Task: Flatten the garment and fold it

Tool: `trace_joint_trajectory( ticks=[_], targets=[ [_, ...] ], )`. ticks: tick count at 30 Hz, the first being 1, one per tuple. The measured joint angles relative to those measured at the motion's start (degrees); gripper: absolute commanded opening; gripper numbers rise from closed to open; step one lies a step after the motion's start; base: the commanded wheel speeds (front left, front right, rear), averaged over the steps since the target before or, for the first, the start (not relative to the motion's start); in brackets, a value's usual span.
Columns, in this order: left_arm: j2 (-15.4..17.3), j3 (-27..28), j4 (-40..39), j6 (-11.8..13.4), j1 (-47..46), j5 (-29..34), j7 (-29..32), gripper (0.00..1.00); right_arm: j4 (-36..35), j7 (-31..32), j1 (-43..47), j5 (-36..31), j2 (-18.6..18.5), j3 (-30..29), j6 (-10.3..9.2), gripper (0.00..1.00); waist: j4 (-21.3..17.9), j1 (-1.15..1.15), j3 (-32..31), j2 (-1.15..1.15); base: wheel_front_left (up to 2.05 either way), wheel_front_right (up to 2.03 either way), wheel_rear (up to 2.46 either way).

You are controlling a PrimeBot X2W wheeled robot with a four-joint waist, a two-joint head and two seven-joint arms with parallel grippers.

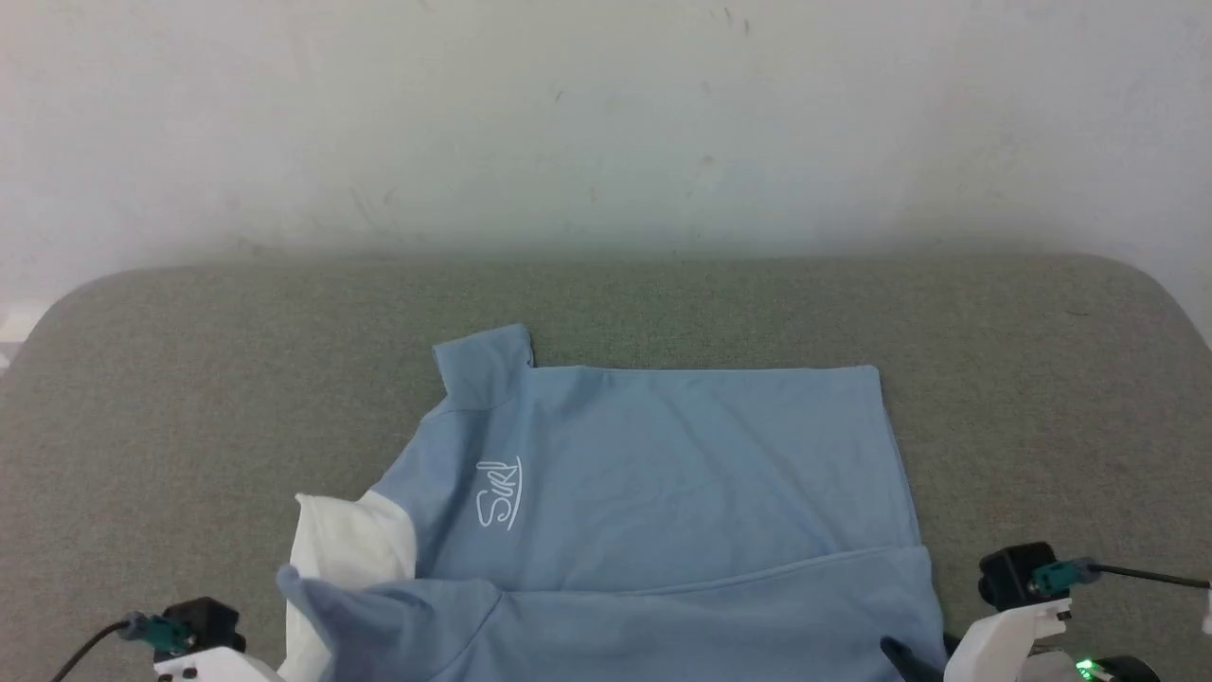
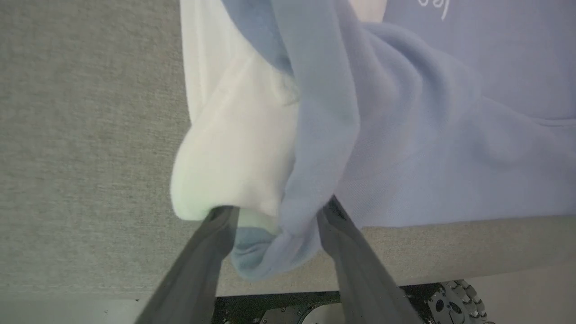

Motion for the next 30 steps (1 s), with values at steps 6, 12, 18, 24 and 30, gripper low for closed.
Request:
trace_joint_trajectory(
  ticks=[6, 12, 18, 24, 30],
  targets=[
    [0.34, 2.4, 0.2, -0.52, -3.32, 1.62, -4.49, 1.0, -5.47, -13.76, 0.65, -3.43, 2.46, -4.0, 0.0, 1.0, -0.46, 0.0, 0.83, 0.0, 0.0, 0.0, 0.0],
    [1.09, 5.26, -1.58, 0.24, -10.85, 5.77, -9.7, 1.0, -14.39, -22.53, 0.76, -9.61, 6.68, -8.88, 0.0, 1.0, -1.34, 0.0, 2.44, 0.0, 0.0, 0.0, 0.0],
    [-0.65, 5.72, 0.8, -0.09, -23.07, 8.96, -13.18, 1.0, -21.92, -23.91, 0.35, -14.99, 9.91, -10.4, 0.0, 1.0, -2.66, 0.01, 6.48, 0.0, 0.0, 0.0, 0.0],
    [-2.45, 4.13, 9.75, -4.55, -37.74, 10.03, -12.07, 1.0, -24.19, -23.99, -2.39, -16.47, 11.39, -9.65, 0.0, 1.0, -4.77, 0.02, 11.6, 0.0, 0.0, 0.0, 0.0],
    [-3.34, 1.09, 21.25, -10.5, -48.86, 8.4, -3.14, 1.0, -24.09, -24.54, -4.82, -16.63, 11.91, -7.69, 0.0, 1.0, -8.0, 0.03, 15.92, 0.0, 0.0, 0.0, 0.0]
  ],
)
